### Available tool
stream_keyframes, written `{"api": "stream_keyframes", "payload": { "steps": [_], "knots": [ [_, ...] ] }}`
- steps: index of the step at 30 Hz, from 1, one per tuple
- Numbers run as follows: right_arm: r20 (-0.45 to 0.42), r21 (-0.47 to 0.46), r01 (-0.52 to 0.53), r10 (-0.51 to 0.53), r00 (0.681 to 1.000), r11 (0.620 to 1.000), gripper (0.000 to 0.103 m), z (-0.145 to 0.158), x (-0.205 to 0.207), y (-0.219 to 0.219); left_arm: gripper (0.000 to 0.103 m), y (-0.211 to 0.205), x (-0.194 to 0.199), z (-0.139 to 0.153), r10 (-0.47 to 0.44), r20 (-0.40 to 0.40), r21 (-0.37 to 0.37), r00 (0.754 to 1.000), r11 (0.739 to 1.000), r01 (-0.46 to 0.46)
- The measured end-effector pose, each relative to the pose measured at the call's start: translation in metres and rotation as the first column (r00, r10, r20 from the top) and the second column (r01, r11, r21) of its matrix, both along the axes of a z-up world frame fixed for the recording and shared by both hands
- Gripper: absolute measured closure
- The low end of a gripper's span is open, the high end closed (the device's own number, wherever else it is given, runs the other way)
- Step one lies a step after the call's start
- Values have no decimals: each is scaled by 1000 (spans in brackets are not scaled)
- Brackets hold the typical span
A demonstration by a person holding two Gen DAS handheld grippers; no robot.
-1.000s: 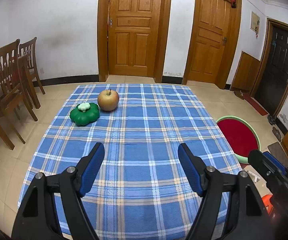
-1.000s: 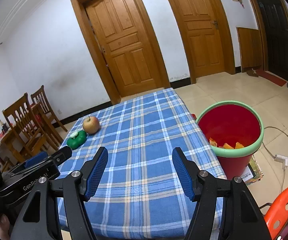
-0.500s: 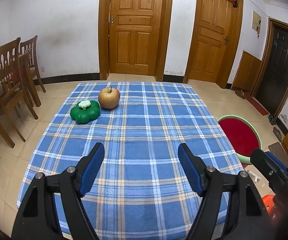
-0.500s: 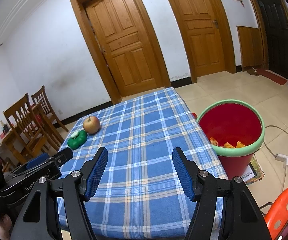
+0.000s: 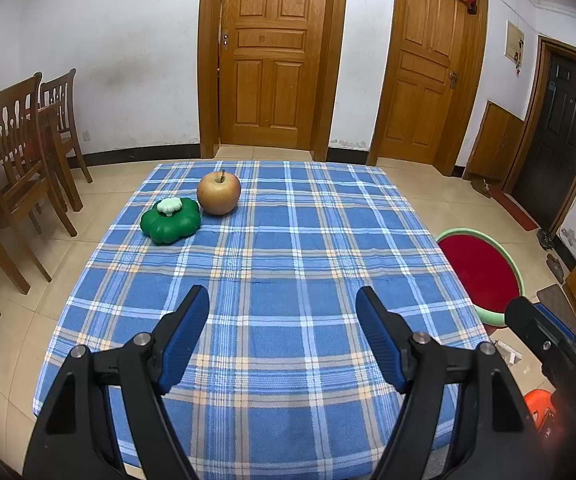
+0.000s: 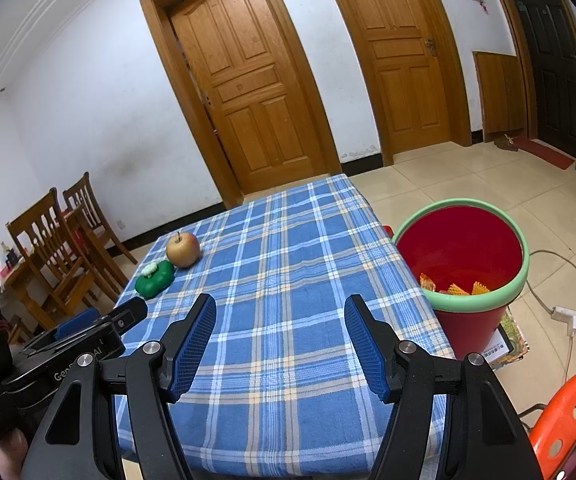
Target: Collect trash
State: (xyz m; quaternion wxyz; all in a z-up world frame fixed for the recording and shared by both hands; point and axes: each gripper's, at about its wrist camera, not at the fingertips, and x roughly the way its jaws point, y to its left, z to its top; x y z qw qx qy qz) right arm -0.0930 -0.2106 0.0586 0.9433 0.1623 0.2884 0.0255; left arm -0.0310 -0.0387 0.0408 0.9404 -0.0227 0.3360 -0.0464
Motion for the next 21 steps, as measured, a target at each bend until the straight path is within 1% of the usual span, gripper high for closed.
{"api": "stream_keyframes", "payload": {
  "steps": [21],
  "knots": [
    [-1, 2, -1, 1, 1000, 1000, 35, 0, -1, -1, 28, -1, -1, -2, 2, -5, -4, 1000, 1000, -2]
  ]
}}
